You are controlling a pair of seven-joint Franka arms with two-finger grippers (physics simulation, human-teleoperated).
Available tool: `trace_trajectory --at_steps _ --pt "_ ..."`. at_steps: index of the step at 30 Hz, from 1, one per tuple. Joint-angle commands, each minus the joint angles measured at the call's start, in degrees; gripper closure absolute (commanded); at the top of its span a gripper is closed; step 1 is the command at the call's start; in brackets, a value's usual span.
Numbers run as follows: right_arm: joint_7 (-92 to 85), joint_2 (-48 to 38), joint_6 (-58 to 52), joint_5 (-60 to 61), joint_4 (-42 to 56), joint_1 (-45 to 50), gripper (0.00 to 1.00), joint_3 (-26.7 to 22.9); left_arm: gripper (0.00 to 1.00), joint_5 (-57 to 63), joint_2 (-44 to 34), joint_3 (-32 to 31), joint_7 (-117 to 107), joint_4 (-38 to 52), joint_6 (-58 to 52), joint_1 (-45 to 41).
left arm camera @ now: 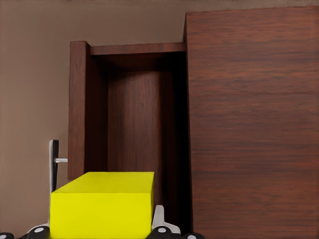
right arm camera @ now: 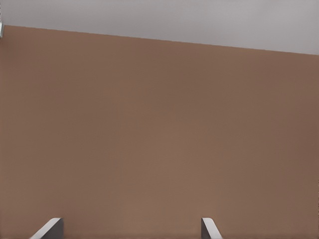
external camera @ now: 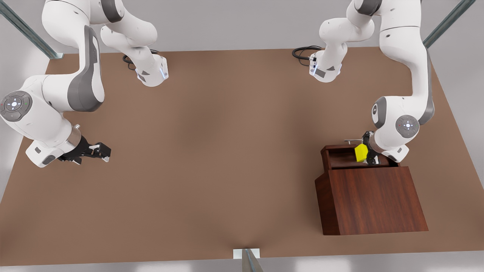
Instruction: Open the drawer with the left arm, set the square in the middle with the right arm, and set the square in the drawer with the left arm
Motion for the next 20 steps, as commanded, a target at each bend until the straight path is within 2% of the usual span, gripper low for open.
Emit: trace_trajectory --at_steps 1,8,9,10,11,12,13,16,20 --pt "0.0 0.0 0.0 0.0 0.0 0.0 0.00 0.0 0.00 0.9 0.0 0.0 0.0 0.0 0.0 0.0" --pt "0.0 0.0 0.1 0.1 0.0 0.0 0.00 0.0 0.00 2.0 -1.3 0.1 0.2 1.2 -1.5 0.0" --pt "0.0 0.0 0.1 0.1 0.0 0.0 0.00 0.0 0.00 2.3 -4.5 -0.3 7.0 3.5 -9.6 -0.1" --pt "0.0 0.0 0.1 0.1 0.0 0.0 0.00 0.0 0.00 1.5 -5.0 -1.6 23.9 11.4 -24.9 -1.2" --pt "0.0 0.0 0.1 0.1 0.0 0.0 0.00 0.0 0.00 1.0 -5.0 -3.9 41.2 17.4 -32.7 -1.7" --pt "0.0 0.0 0.1 0.1 0.0 0.0 0.00 0.0 0.00 0.6 -4.8 -4.5 54.5 21.5 -35.7 -2.7" --pt "0.0 0.0 0.1 0.1 0.0 0.0 0.00 0.0 0.00 1.0 -4.7 -4.5 66.4 23.1 -36.8 -4.8" --pt "0.1 0.0 0.1 0.2 0.0 0.0 0.00 0.0 0.00 -0.1 -4.5 -4.6 79.4 26.5 -37.0 -5.9" --pt "0.1 0.0 0.1 0.3 0.1 0.0 0.00 -0.1 0.00 -0.9 -4.1 -4.4 80.2 26.9 -36.5 -6.0"
